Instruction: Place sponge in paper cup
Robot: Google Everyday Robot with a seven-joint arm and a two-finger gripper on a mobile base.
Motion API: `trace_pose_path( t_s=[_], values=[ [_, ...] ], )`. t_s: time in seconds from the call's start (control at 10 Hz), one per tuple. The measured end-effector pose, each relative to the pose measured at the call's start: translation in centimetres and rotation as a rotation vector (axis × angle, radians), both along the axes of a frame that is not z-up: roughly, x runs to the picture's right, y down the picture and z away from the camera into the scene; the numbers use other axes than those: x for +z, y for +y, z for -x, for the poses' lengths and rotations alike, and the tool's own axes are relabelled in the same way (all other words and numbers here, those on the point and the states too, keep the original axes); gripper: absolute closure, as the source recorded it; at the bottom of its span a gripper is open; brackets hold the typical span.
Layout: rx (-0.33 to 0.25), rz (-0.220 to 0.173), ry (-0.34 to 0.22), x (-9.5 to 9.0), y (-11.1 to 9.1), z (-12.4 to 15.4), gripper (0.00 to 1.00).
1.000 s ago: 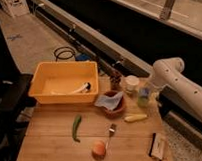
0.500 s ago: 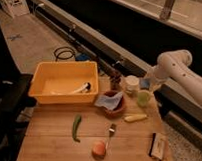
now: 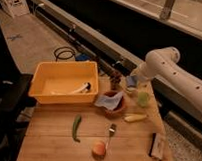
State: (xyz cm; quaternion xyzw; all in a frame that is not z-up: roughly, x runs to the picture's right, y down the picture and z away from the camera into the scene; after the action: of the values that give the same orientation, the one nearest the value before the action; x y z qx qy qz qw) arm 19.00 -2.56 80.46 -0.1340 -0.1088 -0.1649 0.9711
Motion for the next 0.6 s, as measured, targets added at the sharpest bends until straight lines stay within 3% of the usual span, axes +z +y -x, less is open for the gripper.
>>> trace_pose_path(
  t_s=[0.3,0.6],
  values=[
    [-0.029,-0.025,0.007,2.3,-2.4,1.2,1.0],
    [-0.019,-0.006,0.014,5.1,-4.0,0.7,1.0]
  ],
)
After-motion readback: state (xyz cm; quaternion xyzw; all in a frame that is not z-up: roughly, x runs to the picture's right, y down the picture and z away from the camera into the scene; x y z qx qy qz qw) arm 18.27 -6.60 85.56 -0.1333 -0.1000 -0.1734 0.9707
